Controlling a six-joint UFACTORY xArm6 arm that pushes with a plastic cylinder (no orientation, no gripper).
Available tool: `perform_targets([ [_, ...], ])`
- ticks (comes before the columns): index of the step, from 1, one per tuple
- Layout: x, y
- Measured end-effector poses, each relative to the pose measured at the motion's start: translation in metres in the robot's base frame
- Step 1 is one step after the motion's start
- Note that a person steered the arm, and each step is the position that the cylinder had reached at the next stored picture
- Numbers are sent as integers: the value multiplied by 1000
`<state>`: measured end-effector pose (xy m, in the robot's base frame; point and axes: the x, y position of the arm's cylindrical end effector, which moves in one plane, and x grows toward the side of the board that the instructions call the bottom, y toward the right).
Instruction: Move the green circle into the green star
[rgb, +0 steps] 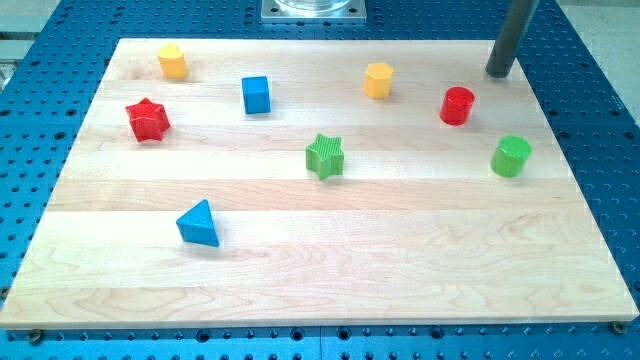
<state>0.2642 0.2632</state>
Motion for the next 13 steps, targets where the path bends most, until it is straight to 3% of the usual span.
perform_targets([
  [2,31,-4],
  [4,49,-48],
  [13,84,-45],
])
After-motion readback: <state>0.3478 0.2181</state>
